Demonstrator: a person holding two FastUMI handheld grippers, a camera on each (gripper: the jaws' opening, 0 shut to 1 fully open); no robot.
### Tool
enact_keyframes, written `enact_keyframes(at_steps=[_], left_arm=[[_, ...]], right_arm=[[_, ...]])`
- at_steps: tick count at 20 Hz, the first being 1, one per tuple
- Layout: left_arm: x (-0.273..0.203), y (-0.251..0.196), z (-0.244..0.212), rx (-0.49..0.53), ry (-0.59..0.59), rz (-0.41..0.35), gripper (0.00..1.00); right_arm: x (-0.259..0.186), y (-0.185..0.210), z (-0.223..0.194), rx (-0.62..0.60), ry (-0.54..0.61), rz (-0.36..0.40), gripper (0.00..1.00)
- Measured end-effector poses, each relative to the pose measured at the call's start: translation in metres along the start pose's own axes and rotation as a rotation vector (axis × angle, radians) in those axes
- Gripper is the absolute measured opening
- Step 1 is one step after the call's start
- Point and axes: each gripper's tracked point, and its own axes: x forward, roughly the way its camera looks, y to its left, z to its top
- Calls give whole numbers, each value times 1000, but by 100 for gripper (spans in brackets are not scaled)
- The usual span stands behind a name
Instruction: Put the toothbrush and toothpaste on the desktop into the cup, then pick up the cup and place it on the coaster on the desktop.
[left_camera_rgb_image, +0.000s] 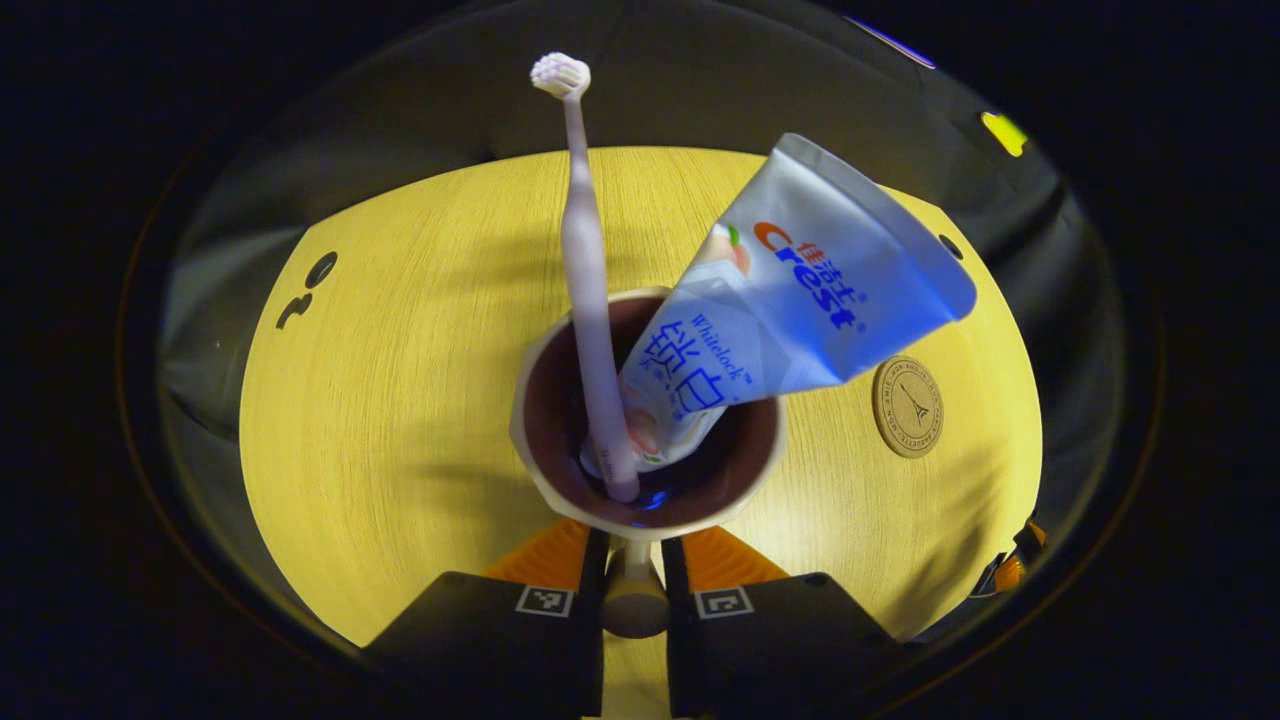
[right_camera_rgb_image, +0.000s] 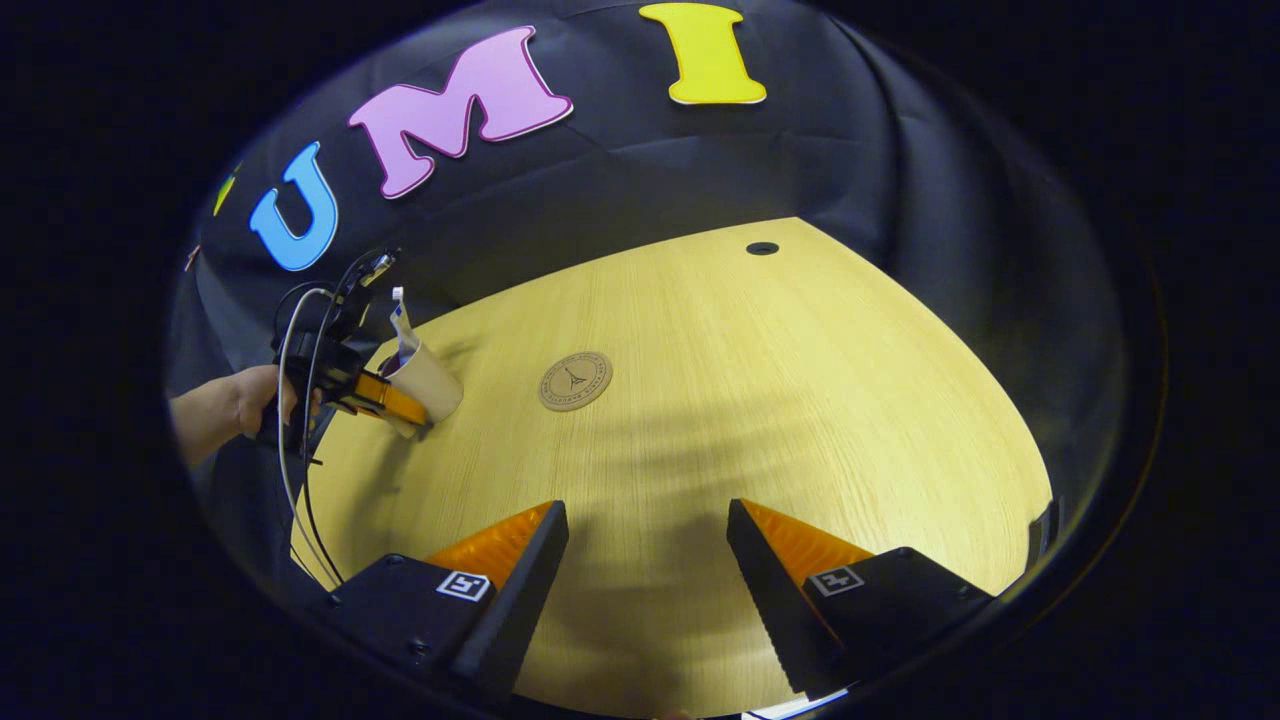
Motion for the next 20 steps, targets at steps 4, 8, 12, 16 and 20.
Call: enact_keyframes(at_steps=[4,8,12,16,20], left_arm=[[0,0,0,17,-13,-6,34],[1,1,5,43,-47,-21,29],[3,9,9,136,-72,-31,29],[6,17,10,215,-82,-46,29],[8,16,9,251,-74,-90,29]], right_arm=[[-2,-11,2,-1,-5,-19,98],[-6,-16,1,-14,-12,-34,98],[-8,-23,-1,-29,-24,-52,98],[-15,-30,-4,-15,-31,-61,99],[-25,-46,-9,16,-35,-88,98]])
